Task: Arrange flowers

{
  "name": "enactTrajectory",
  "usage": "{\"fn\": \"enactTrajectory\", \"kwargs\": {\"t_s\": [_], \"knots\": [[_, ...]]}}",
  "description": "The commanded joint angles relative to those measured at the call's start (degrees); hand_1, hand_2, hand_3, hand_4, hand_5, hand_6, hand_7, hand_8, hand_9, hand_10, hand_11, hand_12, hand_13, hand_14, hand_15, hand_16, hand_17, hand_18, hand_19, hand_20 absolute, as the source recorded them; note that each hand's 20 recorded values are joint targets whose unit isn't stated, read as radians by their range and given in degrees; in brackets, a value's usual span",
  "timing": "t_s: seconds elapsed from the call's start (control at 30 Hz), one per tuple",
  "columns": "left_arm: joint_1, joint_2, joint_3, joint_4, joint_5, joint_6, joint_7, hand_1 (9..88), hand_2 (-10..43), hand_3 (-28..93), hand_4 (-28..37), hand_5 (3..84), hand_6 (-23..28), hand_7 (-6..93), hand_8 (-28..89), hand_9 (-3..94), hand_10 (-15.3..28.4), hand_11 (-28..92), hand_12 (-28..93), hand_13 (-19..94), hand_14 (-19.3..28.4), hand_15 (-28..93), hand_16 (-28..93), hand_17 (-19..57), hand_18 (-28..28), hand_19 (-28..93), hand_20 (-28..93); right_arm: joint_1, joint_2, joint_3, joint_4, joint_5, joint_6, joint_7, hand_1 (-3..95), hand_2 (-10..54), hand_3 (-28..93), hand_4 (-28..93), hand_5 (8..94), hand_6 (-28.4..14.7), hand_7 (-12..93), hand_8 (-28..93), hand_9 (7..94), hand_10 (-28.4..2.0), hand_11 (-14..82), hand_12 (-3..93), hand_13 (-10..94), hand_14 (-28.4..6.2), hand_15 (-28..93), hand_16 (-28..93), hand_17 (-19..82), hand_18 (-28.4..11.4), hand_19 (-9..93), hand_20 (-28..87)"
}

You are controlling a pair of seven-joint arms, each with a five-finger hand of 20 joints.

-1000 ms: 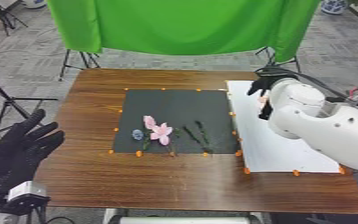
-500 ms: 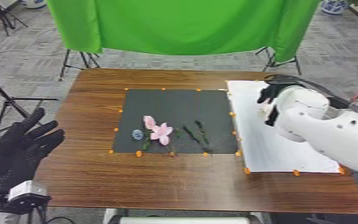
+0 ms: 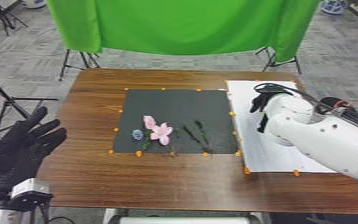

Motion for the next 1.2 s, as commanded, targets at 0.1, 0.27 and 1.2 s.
{"fn": "enactTrajectory", "kwargs": {"t_s": [0.1,0.27,1.2], "knots": [[-0.37,-0.19,0.52,0.39,0.15,-0.91,-0.74,28.8,5.6,62,-19.7,36.8,9.5,6.9,-6,33.3,20.4,25,12,22,28.4,55,-11,-5.7,28.4,53,6,0.48,0.67,0.20,1.29,-0.26,-0.72,0.34,35.5,-2.1,76,-22,57.1,-3.3,18,-11,64.8,-18.8,15.9,14.3,76,-9.5,67,12,56,-14.9,93,22],[-0.64,0.28,0.80,0.51,-0.18,-0.81,-0.48,28.8,5.6,62,-19.6,36.8,9.4,6.8,-6,33.2,20.4,25,12,22,28.4,55,-11,-5.7,28.4,53,5,-0.20,0.43,0.02,1.89,0.00,0.73,-0.25,39.9,-3.7,77,-23,62.0,-2.6,20,-10,69.2,-15.5,17.2,14.3,76,-8.7,66,12,54,-15.8,93,20],[-1.22,-1.15,1.19,0.44,0.56,-1.23,-1.86,28.8,5.7,62,-19.7,36.8,9.5,6.9,-6,33.2,20.5,25,12,22,28.4,55,-11,-5.7,28.4,53,5,3.08,2.03,-5.54,1.34,-4.84,8.61,1.43,57.2,-9.5,75,-28,75.8,0.3,31,5,90.6,-7.7,11.0,31.3,84,-2.5,67,16,55,-15.9,93,30]]}}
